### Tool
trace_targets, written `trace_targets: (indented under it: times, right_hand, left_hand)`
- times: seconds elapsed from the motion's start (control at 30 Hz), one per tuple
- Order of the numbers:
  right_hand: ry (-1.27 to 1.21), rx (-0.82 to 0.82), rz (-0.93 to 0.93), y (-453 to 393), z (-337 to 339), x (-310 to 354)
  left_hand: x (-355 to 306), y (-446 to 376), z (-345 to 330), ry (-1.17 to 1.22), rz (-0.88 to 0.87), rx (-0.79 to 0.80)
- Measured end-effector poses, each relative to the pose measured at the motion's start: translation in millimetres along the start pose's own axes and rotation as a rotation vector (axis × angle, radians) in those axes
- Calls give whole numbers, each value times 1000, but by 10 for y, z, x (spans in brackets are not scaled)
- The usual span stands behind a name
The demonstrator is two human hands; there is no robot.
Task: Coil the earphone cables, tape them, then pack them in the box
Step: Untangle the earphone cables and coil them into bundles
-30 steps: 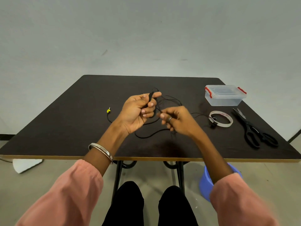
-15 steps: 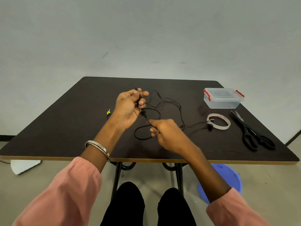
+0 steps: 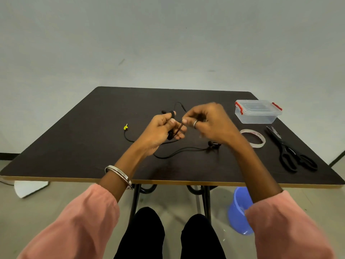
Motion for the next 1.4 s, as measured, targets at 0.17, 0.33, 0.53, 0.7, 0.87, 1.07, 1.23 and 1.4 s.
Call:
trace_targets:
  times: [0.17, 0.33, 0.53, 0.7, 0.87, 1.07, 1.23, 1.4]
  right_hand:
    - [-176, -42, -9, -152, 252, -49]
    - [-263, -23, 36, -243, 301, -29]
    - [-351, -12, 36, -271, 296, -121]
    - [-450, -13, 44, -218, 121, -284]
    - [-466, 13, 9, -94, -221, -372]
    - [48, 89, 21, 30, -508, -176]
    - [506, 264, 41, 66, -645, 17]
    - [499, 309, 84, 91, -591, 141]
  left_hand:
    - [-18, 57, -54, 55, 40, 165]
    - [-77, 92, -118, 175, 84, 277]
    - [-131, 133, -87, 345, 36, 357]
    - [-208, 127, -13, 533, -57, 360]
    - [-331, 71, 89, 667, -137, 249]
    - [-379, -6, 188, 597, -134, 13]
    - [-342, -17, 197, 523, -107, -137]
    - [-245, -21, 195, 419, -109, -227]
Point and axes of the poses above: each hand's wrist, its own y-axis away from the middle knuckle, its own z-axis out of the back of the hand, x = y × z, the point moved 2 cm from there along -y, towards the middle knuckle, and after that the axes turned 9 degrees about x, right-handed, at the moved point
